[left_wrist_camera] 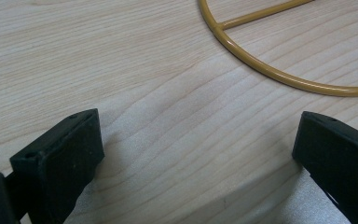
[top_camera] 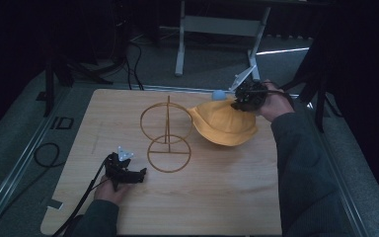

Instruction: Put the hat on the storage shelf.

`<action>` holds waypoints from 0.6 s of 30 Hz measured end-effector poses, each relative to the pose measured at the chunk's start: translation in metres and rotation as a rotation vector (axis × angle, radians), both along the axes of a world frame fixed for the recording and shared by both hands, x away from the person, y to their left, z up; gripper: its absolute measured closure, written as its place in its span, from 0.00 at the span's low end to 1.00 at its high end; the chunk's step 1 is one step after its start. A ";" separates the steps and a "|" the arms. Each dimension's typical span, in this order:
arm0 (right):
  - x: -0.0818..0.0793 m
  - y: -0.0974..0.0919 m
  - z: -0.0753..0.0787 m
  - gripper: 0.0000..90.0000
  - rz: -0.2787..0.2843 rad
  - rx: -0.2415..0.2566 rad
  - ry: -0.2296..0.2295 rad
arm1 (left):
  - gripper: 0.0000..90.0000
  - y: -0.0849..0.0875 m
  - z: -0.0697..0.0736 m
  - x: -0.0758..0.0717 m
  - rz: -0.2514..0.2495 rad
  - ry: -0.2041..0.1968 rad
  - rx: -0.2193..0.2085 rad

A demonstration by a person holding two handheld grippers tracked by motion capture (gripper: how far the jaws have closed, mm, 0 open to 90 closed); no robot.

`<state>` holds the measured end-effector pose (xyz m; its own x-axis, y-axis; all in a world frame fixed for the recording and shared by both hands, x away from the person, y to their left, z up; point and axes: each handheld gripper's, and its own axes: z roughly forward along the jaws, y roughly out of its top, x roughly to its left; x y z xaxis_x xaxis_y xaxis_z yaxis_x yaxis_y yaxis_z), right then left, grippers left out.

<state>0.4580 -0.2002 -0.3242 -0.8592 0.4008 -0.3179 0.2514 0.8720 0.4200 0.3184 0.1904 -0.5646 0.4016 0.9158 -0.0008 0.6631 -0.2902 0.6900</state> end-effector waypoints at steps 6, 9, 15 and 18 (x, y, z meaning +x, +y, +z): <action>-0.001 -0.005 0.010 0.93 -0.009 0.019 -0.023 | 0.02 0.000 0.000 0.000 -0.001 0.000 0.000; -0.001 -0.008 0.014 0.93 -0.016 0.032 -0.033 | 0.02 0.000 0.000 0.000 -0.001 0.000 0.000; -0.002 -0.011 0.023 0.93 -0.018 0.068 -0.051 | 0.02 0.000 0.000 0.000 0.000 0.001 0.000; -0.004 -0.011 0.027 0.93 -0.012 0.090 -0.054 | 0.02 0.000 0.000 0.000 0.000 0.001 0.000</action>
<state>0.4542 -0.2112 -0.2975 -0.8367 0.4404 -0.3255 0.2370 0.8270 0.5098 0.3184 0.1904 -0.5645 0.4018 0.9157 -0.0017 0.6638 -0.2901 0.6893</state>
